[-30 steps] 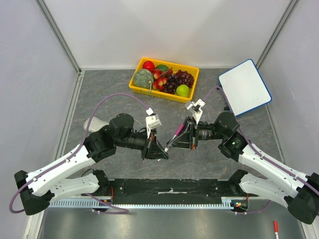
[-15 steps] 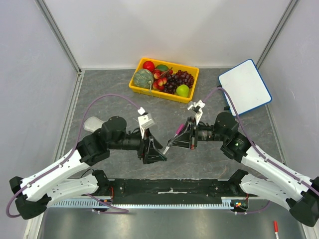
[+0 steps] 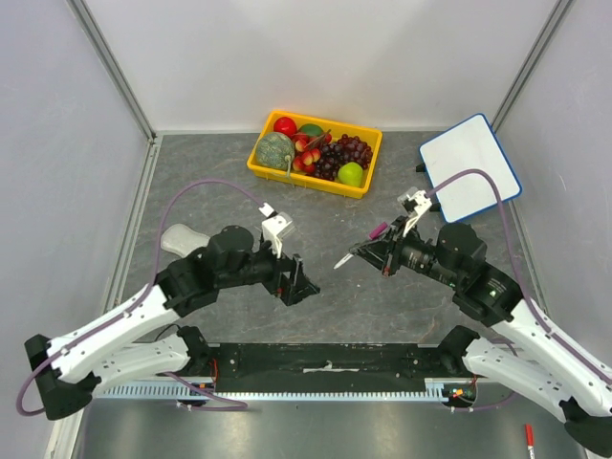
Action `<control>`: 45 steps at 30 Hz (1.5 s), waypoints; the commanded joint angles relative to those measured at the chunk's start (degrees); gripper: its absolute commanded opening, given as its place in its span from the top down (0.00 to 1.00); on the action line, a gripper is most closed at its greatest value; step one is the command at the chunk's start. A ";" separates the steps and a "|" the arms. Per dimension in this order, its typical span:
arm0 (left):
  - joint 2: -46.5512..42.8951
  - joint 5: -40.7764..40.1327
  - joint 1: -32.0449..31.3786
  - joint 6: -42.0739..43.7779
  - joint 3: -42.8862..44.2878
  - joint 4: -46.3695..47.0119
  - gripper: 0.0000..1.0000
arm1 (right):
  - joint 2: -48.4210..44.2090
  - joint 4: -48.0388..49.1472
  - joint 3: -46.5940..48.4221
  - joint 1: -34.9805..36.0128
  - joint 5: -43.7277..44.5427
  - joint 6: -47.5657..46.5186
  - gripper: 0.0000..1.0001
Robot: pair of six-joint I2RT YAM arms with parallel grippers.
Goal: Write a sentence on the whiteboard
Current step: Pass from the right arm to the left
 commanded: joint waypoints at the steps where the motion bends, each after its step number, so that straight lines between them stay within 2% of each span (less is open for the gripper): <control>1: 5.91 -2.21 2.72 -0.17 0.44 1.89 0.00 | -3.13 -6.79 3.70 0.08 9.35 -3.29 1.00; 7: 16.98 9.29 12.13 -0.87 2.45 10.06 0.00 | -5.15 -9.53 3.88 0.08 6.82 -4.43 1.00; 16: 44.39 14.93 12.84 1.41 20.11 12.70 0.00 | -8.93 -9.35 3.17 0.08 -0.66 -6.10 1.00; 21: 59.77 18.62 12.41 0.62 33.73 13.41 0.00 | -10.16 -9.35 3.26 0.00 -4.08 -7.42 1.00; 25: 72.17 19.59 11.09 0.71 50.32 10.43 0.00 | -10.69 -9.35 3.70 0.08 -5.32 -8.03 1.00; 29: 86.31 19.94 8.72 0.98 68.34 5.43 0.13 | -10.52 -9.35 4.31 0.08 -5.93 -8.21 1.00; 31: 91.43 19.51 7.84 0.98 76.69 3.49 0.13 | -10.34 -9.35 4.75 0.08 -6.28 -8.13 1.00; 34: 96.79 19.06 6.78 -0.42 83.57 5.05 0.12 | -10.25 -9.35 5.02 0.08 -6.64 -8.04 1.00; 37: 99.79 20.73 6.43 -3.58 86.13 10.66 0.11 | -9.73 -9.44 5.46 0.08 -6.81 -7.95 1.00; 40: 98.49 22.40 6.69 -4.56 84.65 12.97 0.11 | -9.11 -9.70 6.60 0.08 -7.78 -7.86 1.00; 42: 93.41 21.44 7.21 -2.20 79.75 12.97 0.09 | -9.02 -9.88 7.30 0.08 -7.78 -7.86 1.00; 45: 80.60 18.63 8.79 1.41 64.21 14.89 0.05 | -8.58 -10.06 7.83 0.08 -7.43 -8.30 1.00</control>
